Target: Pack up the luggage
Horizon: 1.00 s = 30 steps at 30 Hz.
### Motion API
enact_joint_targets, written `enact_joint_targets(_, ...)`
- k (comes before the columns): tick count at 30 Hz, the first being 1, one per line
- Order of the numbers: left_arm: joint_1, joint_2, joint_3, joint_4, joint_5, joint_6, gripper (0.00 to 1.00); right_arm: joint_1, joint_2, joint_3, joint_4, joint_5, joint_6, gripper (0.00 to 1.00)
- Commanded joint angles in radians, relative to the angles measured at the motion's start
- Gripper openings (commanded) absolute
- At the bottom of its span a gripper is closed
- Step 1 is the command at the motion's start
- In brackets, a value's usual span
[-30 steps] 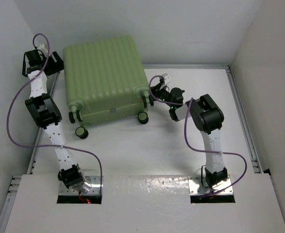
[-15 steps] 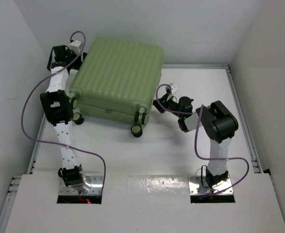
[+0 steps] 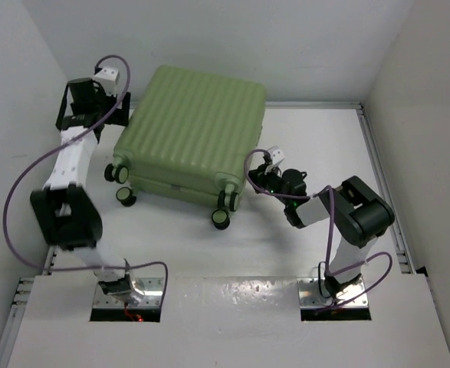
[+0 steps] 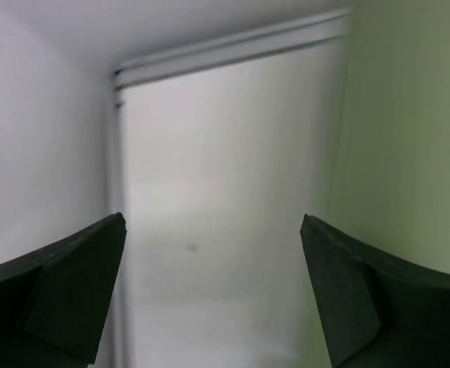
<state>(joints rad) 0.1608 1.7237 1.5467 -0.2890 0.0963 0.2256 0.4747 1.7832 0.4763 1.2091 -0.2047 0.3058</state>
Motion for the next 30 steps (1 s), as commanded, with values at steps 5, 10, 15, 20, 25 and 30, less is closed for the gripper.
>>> enact_joint_targets(5, -0.383, -0.495, -0.105, -0.424, 0.343, -0.214, 1.00, 0.141, -0.051, 0.021, 0.041, -0.085, 0.035, 0.00)
enact_joint_targets(10, -0.437, -0.602, -0.172, -0.430, 0.278, -0.396, 1.00, 0.139, -0.081, -0.001, 0.081, -0.202, 0.055, 0.00)
enact_joint_targets(15, -0.448, -0.612, -0.233, -0.536, 0.220, -0.511, 1.00, 0.176, -0.073, 0.033, 0.067, -0.200, 0.064, 0.00)
enact_joint_targets(20, -0.608, -0.577, -0.232, -0.596, 0.179, -0.479, 1.00, 0.208, -0.068, 0.067, 0.041, -0.170, 0.079, 0.00)
enact_joint_targets(25, -0.719, -0.518, -0.146, -0.662, 0.122, -0.447, 1.00, 0.239, -0.044, 0.107, 0.024, -0.148, 0.084, 0.00)
enact_joint_targets(30, -0.785, -0.487, -0.149, -0.694, 0.050, -0.454, 1.00, 0.242, -0.002, 0.163, 0.010, -0.128, 0.095, 0.00)
